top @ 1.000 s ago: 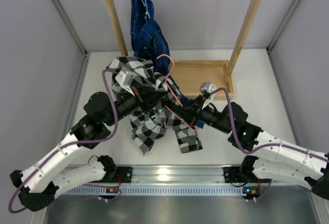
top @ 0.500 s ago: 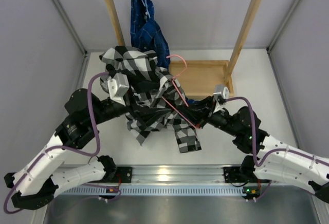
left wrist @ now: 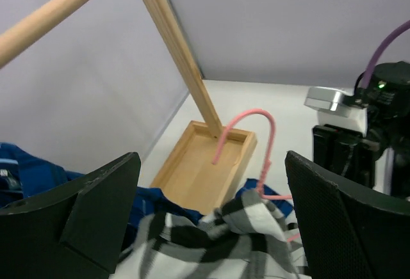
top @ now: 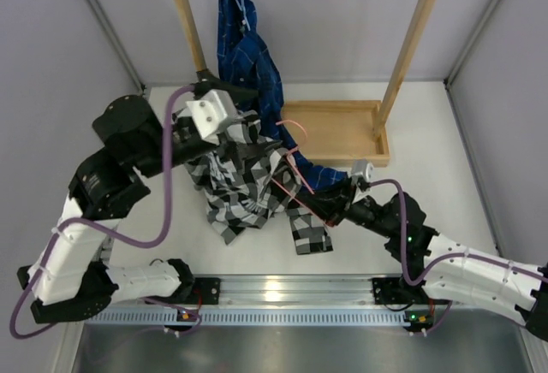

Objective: Place the shirt on the hanger

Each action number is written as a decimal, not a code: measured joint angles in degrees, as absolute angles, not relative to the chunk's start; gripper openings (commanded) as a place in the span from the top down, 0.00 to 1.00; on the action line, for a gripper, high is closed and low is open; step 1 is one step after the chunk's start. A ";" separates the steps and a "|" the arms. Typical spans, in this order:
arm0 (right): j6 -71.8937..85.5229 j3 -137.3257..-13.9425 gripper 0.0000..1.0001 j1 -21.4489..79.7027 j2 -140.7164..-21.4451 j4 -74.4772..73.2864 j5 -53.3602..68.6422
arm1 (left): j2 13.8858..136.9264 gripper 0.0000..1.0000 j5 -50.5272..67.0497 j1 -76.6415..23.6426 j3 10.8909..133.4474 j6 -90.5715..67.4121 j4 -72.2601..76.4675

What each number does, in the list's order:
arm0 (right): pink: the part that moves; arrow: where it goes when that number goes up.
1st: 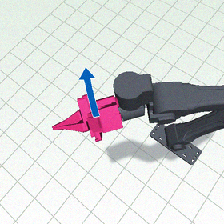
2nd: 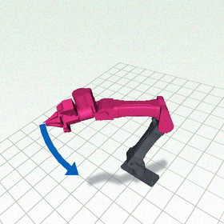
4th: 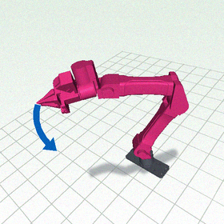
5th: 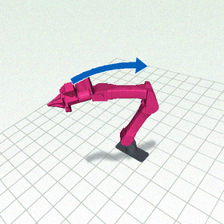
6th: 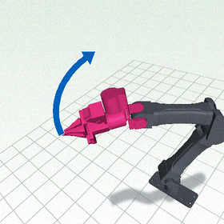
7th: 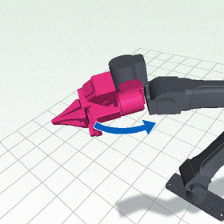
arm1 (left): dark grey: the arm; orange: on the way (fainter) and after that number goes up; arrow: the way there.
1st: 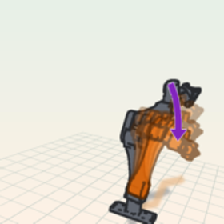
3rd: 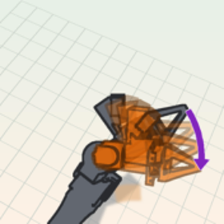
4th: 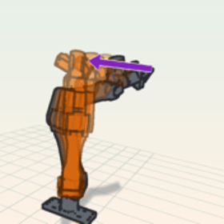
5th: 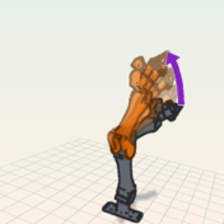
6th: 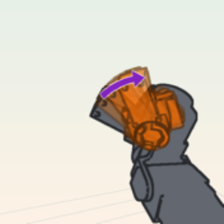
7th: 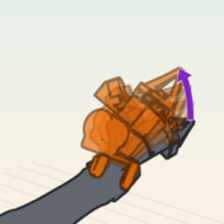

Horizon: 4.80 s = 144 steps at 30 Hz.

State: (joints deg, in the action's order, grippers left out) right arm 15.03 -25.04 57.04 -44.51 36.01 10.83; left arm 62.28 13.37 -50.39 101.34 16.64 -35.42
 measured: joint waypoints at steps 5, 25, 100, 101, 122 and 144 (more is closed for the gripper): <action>15.64 -20.91 1.00 55.37 -40.16 36.88 13.34 | 71.75 0.06 17.85 -49.12 105.78 23.79 -43.05; 22.20 -17.93 1.00 42.39 -32.45 35.77 30.11 | 73.82 0.02 35.62 -43.22 105.58 26.26 -53.60; 40.80 -32.40 0.37 43.38 -51.55 22.87 16.99 | 48.73 1.00 8.05 -43.09 64.38 -6.74 -13.08; 41.25 -32.23 0.40 43.94 -52.88 24.14 17.08 | 48.75 1.00 7.84 -43.09 63.59 -7.44 -12.84; 40.47 -30.33 1.00 46.09 -62.19 30.09 8.95 | 44.34 1.00 6.07 -43.09 60.82 -11.11 -9.02; 29.58 -38.63 1.00 40.60 -44.64 8.08 -0.80 | 37.71 1.00 7.31 -43.18 57.45 -9.74 -11.77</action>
